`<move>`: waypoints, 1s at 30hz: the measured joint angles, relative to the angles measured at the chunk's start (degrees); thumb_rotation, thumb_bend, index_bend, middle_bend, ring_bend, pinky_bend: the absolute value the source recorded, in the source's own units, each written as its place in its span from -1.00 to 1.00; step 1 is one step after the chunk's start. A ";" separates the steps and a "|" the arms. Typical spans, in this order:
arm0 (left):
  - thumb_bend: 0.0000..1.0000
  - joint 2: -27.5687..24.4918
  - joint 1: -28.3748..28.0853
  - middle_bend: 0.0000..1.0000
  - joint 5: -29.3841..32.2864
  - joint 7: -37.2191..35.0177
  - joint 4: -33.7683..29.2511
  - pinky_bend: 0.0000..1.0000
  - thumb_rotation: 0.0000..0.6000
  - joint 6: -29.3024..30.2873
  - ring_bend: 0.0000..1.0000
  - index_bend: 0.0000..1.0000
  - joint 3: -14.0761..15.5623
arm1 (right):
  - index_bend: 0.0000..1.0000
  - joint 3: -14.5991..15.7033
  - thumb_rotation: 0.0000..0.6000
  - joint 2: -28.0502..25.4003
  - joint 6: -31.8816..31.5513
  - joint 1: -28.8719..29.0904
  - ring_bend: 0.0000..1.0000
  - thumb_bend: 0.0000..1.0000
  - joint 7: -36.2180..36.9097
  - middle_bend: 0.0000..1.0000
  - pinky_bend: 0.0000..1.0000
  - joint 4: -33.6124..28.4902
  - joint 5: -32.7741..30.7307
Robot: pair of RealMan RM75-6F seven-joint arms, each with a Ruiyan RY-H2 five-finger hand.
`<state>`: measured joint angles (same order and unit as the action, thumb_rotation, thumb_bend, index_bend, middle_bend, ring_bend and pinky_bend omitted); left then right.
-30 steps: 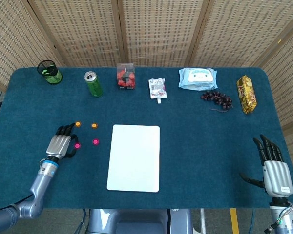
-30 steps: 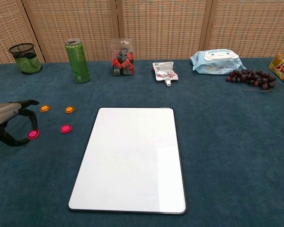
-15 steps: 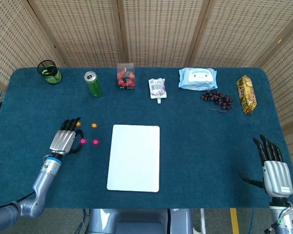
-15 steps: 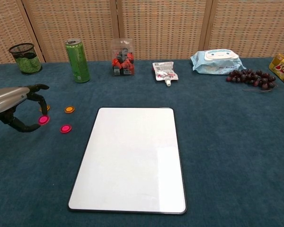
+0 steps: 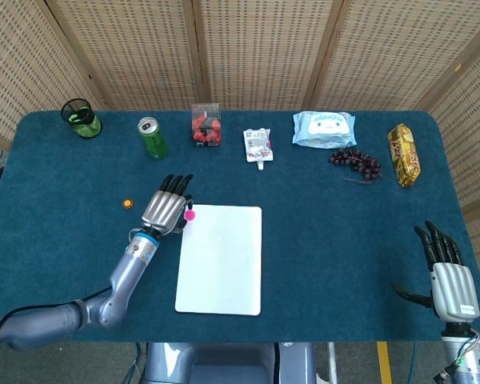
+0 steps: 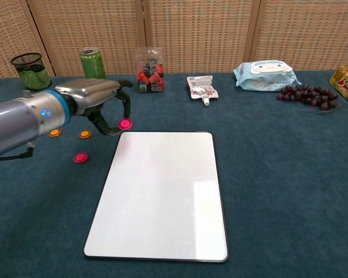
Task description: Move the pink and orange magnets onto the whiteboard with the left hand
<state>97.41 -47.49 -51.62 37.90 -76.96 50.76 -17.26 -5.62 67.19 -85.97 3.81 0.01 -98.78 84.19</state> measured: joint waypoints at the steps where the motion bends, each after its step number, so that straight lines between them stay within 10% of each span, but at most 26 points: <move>1: -0.29 1.15 -1.33 -1.00 1.32 0.86 1.44 -1.00 1.00 -0.75 -1.00 0.37 -0.29 | -1.00 0.00 1.00 -0.04 0.07 0.02 -1.00 -0.74 0.13 -1.00 -0.88 -0.01 -0.03; 17: -0.30 9.49 -7.71 -1.00 6.29 0.04 14.92 -1.00 1.00 -4.78 -1.00 0.34 0.51 | -1.00 0.13 1.00 -0.77 1.02 0.23 -1.00 -0.74 1.73 -1.00 -0.88 -0.38 -0.48; 23: -0.37 10.18 -7.87 -1.00 6.58 -1.14 16.27 -1.00 1.00 -5.02 -1.00 -0.62 1.39 | -1.00 0.15 1.00 -0.76 0.98 0.21 -1.00 -0.74 1.61 -1.00 -0.88 -0.46 -0.53; 30: -0.38 9.24 -7.52 -1.00 6.60 -1.77 14.71 -1.00 1.00 -3.99 -1.00 -0.68 1.85 | -1.00 0.19 1.00 -0.93 1.24 0.28 -1.00 -0.74 1.85 -1.00 -0.88 -0.54 -0.66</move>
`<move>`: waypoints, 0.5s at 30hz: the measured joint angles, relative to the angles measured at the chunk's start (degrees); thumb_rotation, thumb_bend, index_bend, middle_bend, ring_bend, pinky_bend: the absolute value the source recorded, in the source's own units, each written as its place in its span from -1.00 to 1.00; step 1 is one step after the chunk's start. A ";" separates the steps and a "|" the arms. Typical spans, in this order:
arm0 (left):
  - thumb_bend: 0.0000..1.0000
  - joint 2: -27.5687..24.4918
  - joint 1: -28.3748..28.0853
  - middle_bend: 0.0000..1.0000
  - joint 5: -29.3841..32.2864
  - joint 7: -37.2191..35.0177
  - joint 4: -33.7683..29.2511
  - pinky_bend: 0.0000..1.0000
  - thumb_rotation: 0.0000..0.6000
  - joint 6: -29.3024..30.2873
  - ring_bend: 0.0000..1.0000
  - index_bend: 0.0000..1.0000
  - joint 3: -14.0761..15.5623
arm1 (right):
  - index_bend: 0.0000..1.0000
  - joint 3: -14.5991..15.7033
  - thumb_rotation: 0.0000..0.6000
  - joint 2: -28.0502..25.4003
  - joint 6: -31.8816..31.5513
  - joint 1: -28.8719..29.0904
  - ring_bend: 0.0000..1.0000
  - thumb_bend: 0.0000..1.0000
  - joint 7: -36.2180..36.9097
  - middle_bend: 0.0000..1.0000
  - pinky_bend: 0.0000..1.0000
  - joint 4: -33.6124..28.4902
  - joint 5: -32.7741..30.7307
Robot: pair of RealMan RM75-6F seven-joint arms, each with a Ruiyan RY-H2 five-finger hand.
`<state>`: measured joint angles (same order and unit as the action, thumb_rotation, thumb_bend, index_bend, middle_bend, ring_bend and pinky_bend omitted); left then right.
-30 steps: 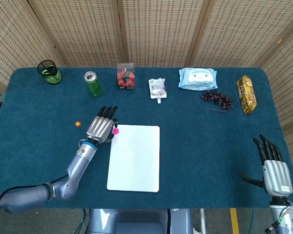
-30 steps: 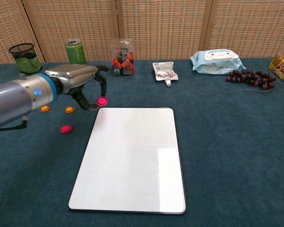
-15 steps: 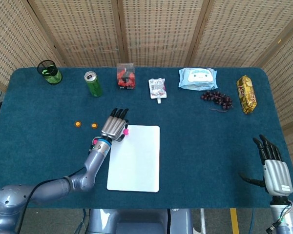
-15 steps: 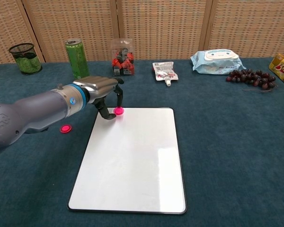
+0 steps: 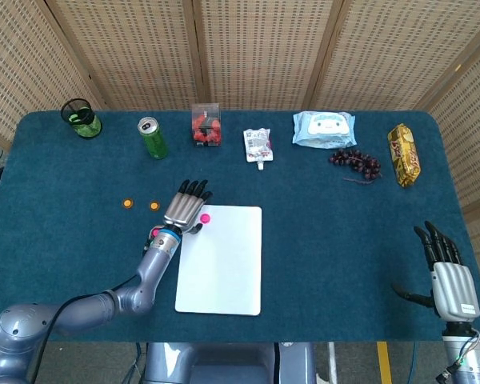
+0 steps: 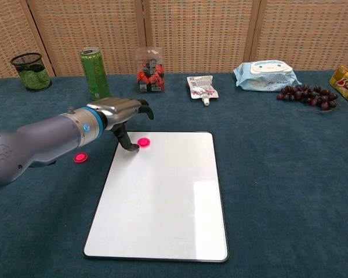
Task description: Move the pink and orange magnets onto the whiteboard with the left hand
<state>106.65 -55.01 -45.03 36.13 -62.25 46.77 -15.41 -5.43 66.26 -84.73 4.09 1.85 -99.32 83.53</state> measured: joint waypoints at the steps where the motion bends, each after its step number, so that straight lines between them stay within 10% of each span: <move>1: -0.38 -0.41 0.20 -1.00 -0.19 -0.16 -0.58 -1.00 1.00 0.29 -1.00 -0.68 0.13 | -1.00 0.01 1.00 -0.03 0.03 0.01 -1.00 -0.74 0.03 -1.00 -0.88 -0.03 -0.01; 15: -0.37 -10.72 8.32 -1.00 -8.14 -6.04 -12.07 -1.00 1.00 6.40 -1.00 -0.56 6.12 | -1.00 0.16 1.00 -0.07 -0.06 0.00 -1.00 -0.74 -0.57 -1.00 -0.88 -0.17 0.17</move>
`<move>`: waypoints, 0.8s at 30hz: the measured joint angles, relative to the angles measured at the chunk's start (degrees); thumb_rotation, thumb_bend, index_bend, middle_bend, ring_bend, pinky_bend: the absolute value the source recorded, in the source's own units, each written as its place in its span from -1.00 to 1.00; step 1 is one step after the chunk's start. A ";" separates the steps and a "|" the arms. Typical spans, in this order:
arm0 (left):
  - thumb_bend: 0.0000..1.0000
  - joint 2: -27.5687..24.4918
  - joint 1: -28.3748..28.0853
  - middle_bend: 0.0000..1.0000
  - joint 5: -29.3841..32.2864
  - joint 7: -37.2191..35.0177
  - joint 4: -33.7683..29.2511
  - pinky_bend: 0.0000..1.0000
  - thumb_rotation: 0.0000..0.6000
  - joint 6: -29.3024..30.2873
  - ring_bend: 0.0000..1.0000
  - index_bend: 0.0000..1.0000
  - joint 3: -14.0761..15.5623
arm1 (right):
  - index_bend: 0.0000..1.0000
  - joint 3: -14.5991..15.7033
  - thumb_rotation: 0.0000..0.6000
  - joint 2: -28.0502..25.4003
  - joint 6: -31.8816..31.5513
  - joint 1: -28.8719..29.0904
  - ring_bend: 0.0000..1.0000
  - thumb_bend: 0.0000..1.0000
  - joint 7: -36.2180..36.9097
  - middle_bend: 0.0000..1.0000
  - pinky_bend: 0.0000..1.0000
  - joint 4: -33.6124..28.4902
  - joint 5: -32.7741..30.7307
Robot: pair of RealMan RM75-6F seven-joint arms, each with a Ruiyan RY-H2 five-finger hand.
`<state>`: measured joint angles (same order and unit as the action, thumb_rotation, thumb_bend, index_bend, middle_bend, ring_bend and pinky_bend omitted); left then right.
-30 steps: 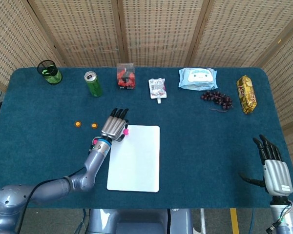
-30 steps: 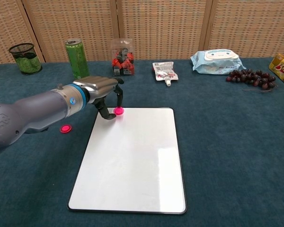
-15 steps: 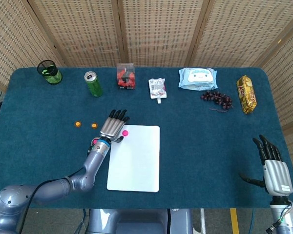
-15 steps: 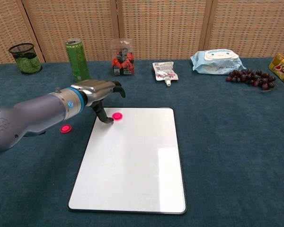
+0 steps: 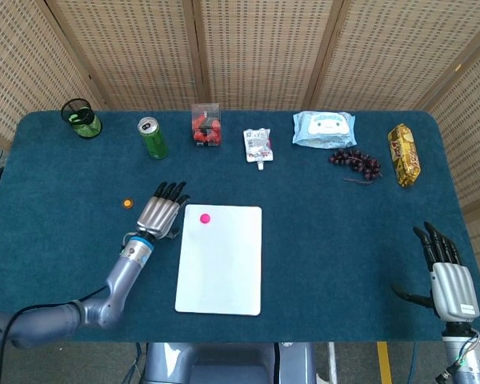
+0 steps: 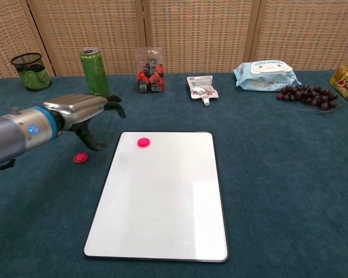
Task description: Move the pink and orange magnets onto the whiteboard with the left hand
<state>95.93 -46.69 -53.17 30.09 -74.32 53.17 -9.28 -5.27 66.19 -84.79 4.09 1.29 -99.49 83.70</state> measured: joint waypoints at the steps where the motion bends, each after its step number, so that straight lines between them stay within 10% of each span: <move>1: -0.37 -1.11 1.09 -1.00 -1.13 -0.87 -0.81 -1.00 1.00 0.63 -1.00 -0.54 1.01 | -1.00 0.01 1.00 0.00 -0.01 0.00 -1.00 -0.74 -0.06 -1.00 -0.88 -0.03 0.01; 24: -0.34 -0.60 7.67 -1.00 -11.50 -15.60 7.37 -1.00 1.00 0.45 -1.00 -0.26 5.20 | -1.00 0.06 1.00 -0.13 0.10 -0.03 -1.00 -0.74 0.06 -1.00 -0.88 -0.43 -0.22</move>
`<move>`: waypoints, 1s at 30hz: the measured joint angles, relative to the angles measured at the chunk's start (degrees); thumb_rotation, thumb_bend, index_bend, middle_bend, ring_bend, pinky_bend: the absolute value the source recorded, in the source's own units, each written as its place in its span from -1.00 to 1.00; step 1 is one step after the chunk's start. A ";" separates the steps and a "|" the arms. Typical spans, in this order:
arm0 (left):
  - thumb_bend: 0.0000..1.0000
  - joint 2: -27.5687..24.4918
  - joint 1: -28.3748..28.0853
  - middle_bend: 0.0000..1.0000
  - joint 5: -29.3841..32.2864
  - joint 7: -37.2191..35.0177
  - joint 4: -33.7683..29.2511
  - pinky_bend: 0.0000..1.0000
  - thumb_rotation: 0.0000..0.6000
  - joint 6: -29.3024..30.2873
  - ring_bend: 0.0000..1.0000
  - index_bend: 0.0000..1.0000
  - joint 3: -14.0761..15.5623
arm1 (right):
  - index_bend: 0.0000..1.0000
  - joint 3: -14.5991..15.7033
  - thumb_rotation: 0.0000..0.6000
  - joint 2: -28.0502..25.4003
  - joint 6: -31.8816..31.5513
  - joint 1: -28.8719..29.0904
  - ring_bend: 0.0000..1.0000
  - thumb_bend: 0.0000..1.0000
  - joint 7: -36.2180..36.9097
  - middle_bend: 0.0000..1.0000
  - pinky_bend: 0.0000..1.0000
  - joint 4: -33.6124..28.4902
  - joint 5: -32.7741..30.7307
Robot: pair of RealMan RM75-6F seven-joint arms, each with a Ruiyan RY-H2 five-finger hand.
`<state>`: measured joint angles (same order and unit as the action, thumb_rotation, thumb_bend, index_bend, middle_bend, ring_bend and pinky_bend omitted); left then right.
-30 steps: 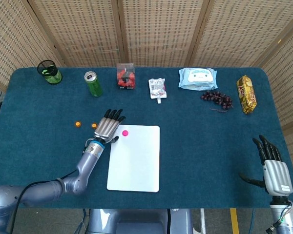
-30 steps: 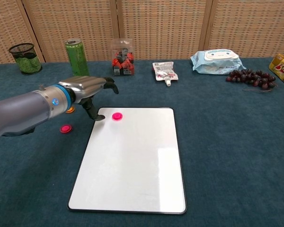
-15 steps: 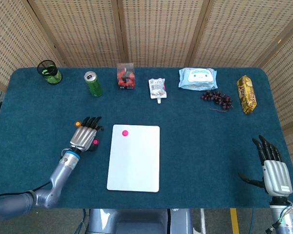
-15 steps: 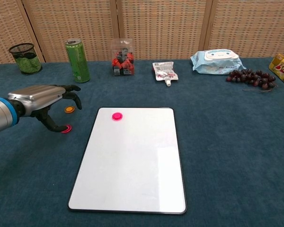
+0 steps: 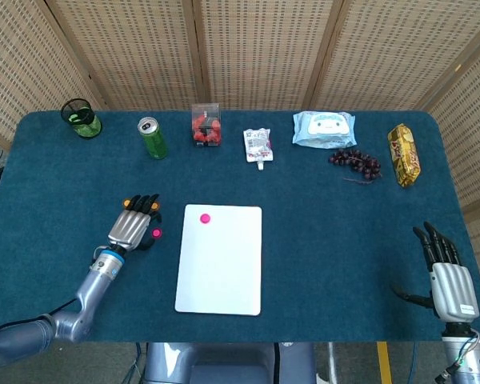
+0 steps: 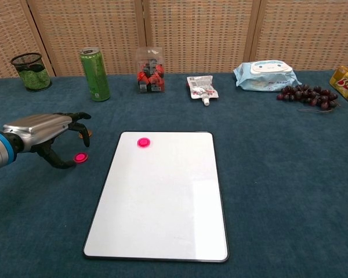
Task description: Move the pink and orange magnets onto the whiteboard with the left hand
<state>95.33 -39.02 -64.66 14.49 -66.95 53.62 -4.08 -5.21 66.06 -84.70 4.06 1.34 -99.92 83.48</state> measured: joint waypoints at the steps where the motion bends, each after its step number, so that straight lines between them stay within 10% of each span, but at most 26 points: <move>1: -0.34 0.20 0.11 -1.00 -0.07 -0.14 0.38 -1.00 1.00 -0.20 -1.00 -0.26 -0.02 | -1.00 0.01 1.00 -0.02 0.04 0.01 -1.00 -0.74 0.03 -1.00 -0.88 0.00 -0.01; 17: -0.31 2.47 0.41 -1.00 -1.29 -0.66 3.55 -1.00 1.00 -1.74 -1.00 0.34 -0.64 | -1.00 0.04 1.00 -0.08 0.12 0.02 -1.00 -0.74 0.06 -1.00 -0.88 -0.09 -0.08; 30: -0.32 1.01 0.74 -1.00 -2.86 -1.23 0.82 -1.00 1.00 -0.04 -1.00 0.36 -2.34 | -1.00 0.08 1.00 -0.16 0.15 0.02 -1.00 -0.74 0.17 -1.00 -0.88 -0.21 -0.10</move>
<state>96.34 -38.28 -67.53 13.26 -66.13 53.58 -6.42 -5.13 65.90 -84.55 4.07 1.51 -100.13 83.38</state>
